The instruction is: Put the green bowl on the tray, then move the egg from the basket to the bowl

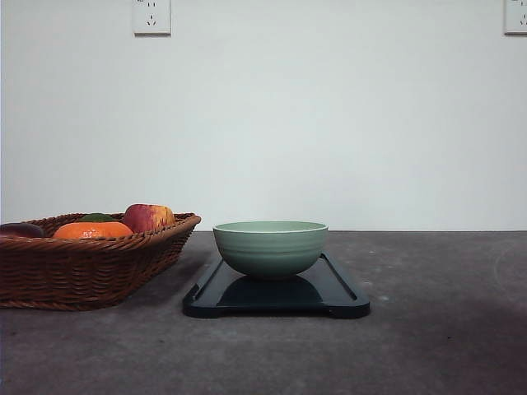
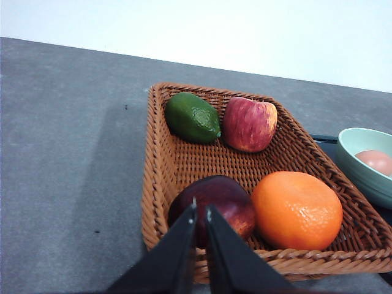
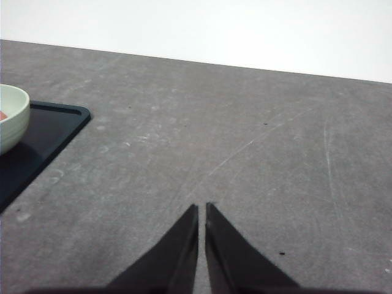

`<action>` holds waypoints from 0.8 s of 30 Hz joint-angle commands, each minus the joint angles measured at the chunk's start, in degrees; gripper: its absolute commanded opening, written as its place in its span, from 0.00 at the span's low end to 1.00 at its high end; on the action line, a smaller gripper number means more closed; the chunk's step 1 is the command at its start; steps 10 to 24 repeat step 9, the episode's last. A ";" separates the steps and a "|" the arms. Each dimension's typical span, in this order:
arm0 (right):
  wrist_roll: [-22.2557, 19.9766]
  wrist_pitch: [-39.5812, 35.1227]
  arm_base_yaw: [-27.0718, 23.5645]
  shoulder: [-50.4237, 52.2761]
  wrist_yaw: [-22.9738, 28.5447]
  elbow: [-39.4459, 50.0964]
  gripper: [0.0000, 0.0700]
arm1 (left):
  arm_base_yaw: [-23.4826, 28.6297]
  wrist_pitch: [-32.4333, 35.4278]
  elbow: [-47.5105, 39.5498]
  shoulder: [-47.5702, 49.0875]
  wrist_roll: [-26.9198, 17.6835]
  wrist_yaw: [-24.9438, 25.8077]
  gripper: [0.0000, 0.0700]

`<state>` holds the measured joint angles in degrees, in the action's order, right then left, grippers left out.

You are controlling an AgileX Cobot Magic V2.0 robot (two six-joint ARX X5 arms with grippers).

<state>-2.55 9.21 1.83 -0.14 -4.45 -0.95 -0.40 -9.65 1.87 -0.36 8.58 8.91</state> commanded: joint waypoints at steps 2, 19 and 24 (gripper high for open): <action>0.61 -0.59 0.02 -0.07 0.03 0.24 0.02 | 0.02 0.59 -1.07 0.07 -0.17 -0.09 0.02; 0.61 -0.59 0.02 -0.07 0.02 0.24 0.02 | 0.02 0.59 -1.07 0.07 -0.17 -0.09 0.02; 0.61 -0.59 0.02 -0.07 0.02 0.24 0.02 | 0.02 0.59 -1.07 0.07 -0.17 -0.09 0.02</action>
